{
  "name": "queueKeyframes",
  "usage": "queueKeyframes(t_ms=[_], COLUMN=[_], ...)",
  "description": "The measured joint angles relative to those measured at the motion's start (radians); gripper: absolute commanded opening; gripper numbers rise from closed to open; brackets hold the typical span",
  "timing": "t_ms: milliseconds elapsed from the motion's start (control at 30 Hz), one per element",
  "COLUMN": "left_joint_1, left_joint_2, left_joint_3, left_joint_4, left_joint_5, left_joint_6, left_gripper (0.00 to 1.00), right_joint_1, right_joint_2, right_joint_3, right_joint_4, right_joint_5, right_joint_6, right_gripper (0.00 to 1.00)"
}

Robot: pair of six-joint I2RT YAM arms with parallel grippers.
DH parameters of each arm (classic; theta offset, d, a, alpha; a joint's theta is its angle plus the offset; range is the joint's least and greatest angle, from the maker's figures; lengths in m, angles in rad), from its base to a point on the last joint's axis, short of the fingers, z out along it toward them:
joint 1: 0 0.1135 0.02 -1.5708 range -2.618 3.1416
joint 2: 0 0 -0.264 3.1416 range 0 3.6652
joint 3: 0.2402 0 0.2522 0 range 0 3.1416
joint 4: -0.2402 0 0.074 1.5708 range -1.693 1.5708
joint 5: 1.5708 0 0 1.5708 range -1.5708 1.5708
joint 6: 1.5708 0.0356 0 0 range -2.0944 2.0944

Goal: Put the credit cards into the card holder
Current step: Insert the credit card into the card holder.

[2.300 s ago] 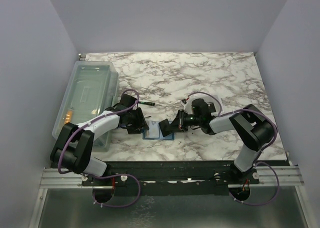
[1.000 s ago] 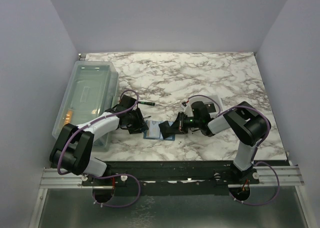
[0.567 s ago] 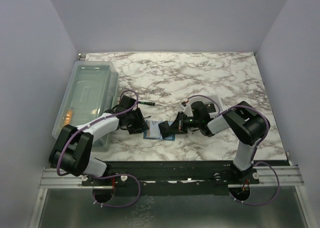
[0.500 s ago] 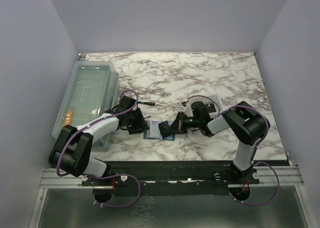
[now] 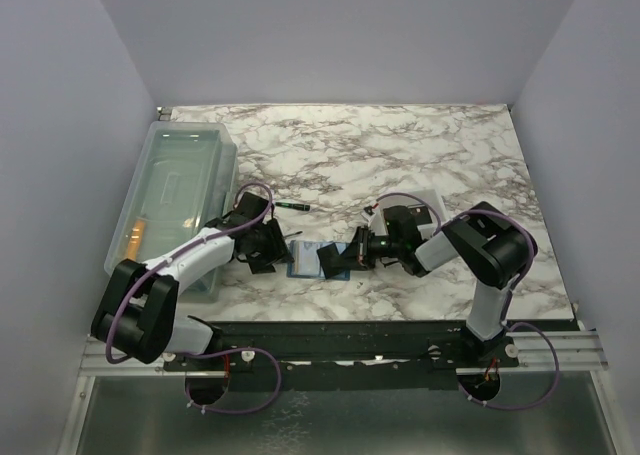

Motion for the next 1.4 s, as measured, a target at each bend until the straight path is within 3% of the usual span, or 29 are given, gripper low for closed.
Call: queueKeyframes(t_ms=[333,767,1400], left_joint_1=[0.0,0.0,-0.007], left_joint_2=[0.0,0.066,0.045], left_joint_3=[0.018,0.006,-0.034], left_joint_4=[0.031,0.082,0.131], left_joint_5=[0.061,0.072,0.095], left_joint_6=[0.016,0.028,-0.009], left_gripper=[0.63,0.4,0.34], right_joint_1=[0.001,0.002,0.011], right_joint_2=[0.058,0.09,0.126], right_joint_3=[0.01,0.015,0.05], right_joint_4=[0.075,0.141,0.189], right_joint_5=[-0.029,-0.037,0.03], right_joint_6=[0.002,0.036,0.035], right_gripper=[0.0,0.0,0.0])
